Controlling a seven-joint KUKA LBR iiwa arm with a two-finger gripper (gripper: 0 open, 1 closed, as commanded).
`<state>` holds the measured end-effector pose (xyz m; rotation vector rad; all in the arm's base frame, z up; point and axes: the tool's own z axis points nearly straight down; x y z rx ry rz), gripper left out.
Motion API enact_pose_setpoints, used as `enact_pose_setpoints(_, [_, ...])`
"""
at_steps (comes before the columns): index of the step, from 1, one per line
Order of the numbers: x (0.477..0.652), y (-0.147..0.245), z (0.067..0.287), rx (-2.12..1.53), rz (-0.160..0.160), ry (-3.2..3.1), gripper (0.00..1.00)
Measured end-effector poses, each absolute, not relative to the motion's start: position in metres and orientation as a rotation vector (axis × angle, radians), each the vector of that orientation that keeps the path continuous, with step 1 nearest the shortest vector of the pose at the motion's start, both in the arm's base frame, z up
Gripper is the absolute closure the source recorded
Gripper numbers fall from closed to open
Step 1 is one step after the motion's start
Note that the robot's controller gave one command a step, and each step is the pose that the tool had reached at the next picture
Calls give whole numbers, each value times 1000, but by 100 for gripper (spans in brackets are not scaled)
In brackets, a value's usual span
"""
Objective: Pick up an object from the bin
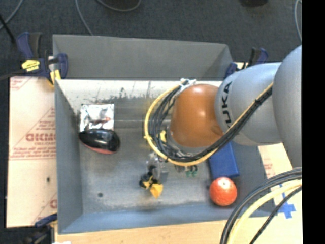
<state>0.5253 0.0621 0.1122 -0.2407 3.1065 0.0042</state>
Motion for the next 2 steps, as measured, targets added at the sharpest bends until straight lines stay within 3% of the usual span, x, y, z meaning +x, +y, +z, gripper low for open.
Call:
enact_pose_setpoints(1, [528, 67, 172, -233, 4, 3099, 100])
enact_pose_setpoints(2, [519, 63, 278, -271, 4, 3101, 100])
